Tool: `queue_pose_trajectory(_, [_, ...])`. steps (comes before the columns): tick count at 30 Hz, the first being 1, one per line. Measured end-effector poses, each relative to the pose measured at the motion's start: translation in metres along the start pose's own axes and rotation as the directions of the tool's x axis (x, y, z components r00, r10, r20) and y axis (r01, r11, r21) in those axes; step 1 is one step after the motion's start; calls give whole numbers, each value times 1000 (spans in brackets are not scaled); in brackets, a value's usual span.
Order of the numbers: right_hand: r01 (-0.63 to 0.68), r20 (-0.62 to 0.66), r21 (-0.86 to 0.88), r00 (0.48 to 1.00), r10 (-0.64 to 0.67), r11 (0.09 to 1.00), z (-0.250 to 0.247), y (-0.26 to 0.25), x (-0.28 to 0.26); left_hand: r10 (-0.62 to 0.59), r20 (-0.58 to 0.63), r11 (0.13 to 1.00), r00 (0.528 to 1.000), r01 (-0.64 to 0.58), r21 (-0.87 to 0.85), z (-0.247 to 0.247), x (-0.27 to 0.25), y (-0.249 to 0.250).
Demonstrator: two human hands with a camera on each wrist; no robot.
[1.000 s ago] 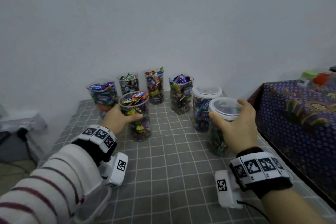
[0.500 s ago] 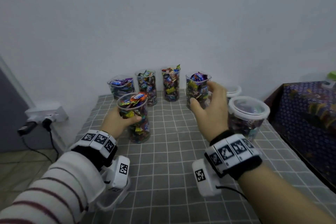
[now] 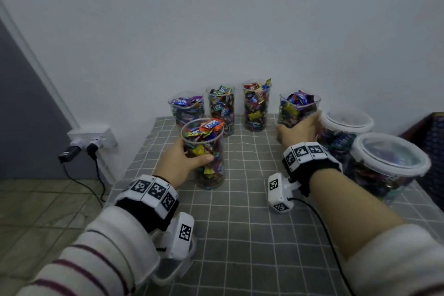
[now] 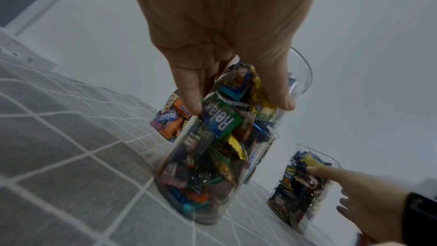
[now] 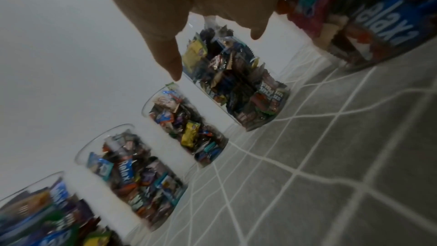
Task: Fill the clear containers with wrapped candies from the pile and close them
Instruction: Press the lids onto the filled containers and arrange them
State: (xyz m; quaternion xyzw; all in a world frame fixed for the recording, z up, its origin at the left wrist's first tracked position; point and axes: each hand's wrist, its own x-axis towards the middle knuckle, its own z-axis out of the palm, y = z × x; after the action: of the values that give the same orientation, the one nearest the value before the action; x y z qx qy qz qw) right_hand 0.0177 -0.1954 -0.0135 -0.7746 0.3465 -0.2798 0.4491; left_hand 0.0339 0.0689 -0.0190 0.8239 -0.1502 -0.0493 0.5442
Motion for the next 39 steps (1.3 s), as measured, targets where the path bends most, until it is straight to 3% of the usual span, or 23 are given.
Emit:
queue_pose_trajectory(12, [-9, -30, -68, 1000, 7, 998, 1, -3, 33, -13, -41, 1000, 999, 12, -14, 2, 0, 2])
queue_pose_trajectory(19, [96, 15, -185, 995, -95, 978, 4, -5, 9, 12, -90, 999, 996, -7, 48, 2, -5, -2])
queue_pose_trajectory(24, [142, 99, -147, 987, -128, 979, 1, -6, -20, 4, -98, 998, 995, 2, 61, 1, -8, 0])
queue_pose_trajectory(34, [332, 323, -61, 899, -296, 941, -20, 2, -86, -4, -39, 998, 999, 7, 63, -13, -33, 0])
queue_pose_trajectory(39, [396, 364, -51, 862, -352, 917, -43, 8, -120, -17, 64, 993, 998, 10, 114, -29, -49, 2])
